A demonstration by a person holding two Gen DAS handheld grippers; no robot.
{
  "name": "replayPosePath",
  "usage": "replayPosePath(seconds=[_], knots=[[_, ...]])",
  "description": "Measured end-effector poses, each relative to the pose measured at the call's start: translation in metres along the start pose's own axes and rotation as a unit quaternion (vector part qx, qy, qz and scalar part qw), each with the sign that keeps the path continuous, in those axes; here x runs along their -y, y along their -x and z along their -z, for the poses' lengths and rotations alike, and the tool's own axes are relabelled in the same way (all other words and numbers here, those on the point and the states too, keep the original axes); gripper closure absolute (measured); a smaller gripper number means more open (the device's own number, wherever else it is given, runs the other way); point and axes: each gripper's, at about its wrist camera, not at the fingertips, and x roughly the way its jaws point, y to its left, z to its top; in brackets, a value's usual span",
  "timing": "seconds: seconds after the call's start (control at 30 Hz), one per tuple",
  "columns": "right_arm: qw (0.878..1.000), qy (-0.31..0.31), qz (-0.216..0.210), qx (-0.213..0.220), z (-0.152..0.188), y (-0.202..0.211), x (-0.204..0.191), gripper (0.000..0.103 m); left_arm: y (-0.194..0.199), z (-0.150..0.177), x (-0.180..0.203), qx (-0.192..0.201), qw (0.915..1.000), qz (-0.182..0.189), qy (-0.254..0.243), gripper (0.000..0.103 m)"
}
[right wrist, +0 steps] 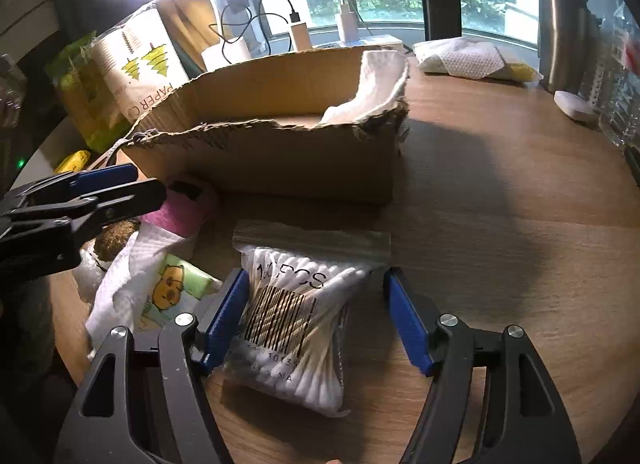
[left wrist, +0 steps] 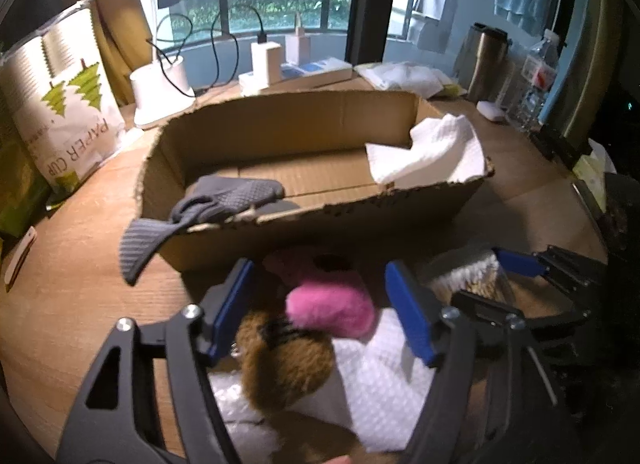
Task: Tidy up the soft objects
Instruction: 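Grasp the pink plush with left gripper while right gripper grasps cotton swab bag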
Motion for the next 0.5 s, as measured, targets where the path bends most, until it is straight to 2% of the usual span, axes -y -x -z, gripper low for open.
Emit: replayPosePath(seconds=[0.23, 0.37, 0.43, 0.47, 0.5], knots=[[1.0, -0.001, -0.014, 0.003, -0.003, 0.002, 0.016, 0.041, -0.034, -0.004, 0.004, -0.062, 0.9977, -0.025, 0.002, 0.033], [1.0, -0.001, -0.023, 0.003, -0.005, 0.002, 0.022, 0.046, -0.038, -0.003, 0.005, -0.066, 0.9973, -0.031, 0.003, 0.034], [0.999, -0.003, -0.038, 0.003, -0.006, 0.002, 0.025, 0.049, -0.035, -0.003, 0.007, -0.062, 0.9977, -0.026, 0.003, 0.041], [0.999, -0.002, -0.041, 0.002, -0.007, 0.002, 0.026, 0.051, -0.034, -0.003, 0.008, -0.062, 0.9977, -0.029, 0.001, 0.053], [0.999, -0.001, -0.043, 0.001, -0.007, 0.002, 0.025, 0.053, -0.034, -0.004, 0.009, -0.062, 0.9976, -0.03, -0.001, 0.055]])
